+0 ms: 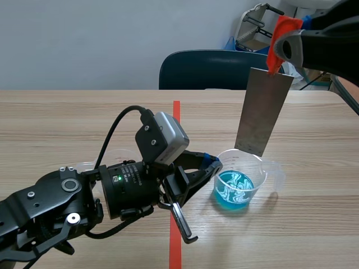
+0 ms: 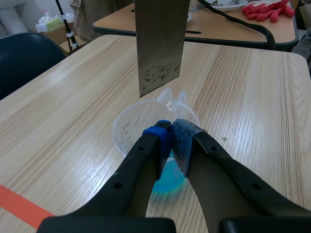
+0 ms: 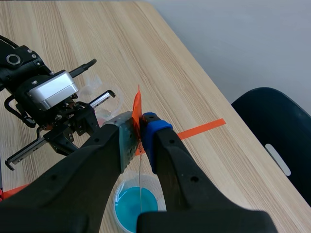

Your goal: Do the redox reaction experiment

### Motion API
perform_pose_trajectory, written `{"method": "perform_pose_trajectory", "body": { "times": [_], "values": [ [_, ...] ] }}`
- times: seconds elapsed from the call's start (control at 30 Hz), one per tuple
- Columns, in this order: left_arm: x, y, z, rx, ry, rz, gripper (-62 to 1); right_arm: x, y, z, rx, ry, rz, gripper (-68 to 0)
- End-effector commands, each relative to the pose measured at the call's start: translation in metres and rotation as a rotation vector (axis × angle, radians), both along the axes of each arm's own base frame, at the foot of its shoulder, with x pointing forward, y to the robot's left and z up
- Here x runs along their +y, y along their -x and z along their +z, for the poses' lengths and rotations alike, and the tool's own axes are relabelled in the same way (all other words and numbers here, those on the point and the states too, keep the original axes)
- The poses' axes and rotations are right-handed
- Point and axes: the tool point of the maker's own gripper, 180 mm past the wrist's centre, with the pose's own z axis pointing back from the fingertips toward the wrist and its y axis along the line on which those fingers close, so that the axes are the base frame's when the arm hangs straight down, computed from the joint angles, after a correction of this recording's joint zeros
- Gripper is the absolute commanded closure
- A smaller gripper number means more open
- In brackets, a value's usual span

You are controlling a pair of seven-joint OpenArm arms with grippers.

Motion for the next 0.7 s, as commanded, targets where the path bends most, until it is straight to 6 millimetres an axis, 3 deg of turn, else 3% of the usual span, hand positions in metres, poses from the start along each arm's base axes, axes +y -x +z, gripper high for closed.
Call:
{"method": "perform_pose_trajectory", "body": {
  "times": [0.0,0.67],
  "values": [
    [-0.0037,0.0001,0.0089,-0.009,0.031,-0.006,-4.1,0.0018,-0.0007,0.0085,-0.019,-0.022,0.009,-0.8],
    [0.0019,0.0041,0.0022,-0.001,0.009,-0.012,-4.3,0.0018,-0.0006,0.0084,-0.018,-0.022,0.009,-0.8]
  ]
}}
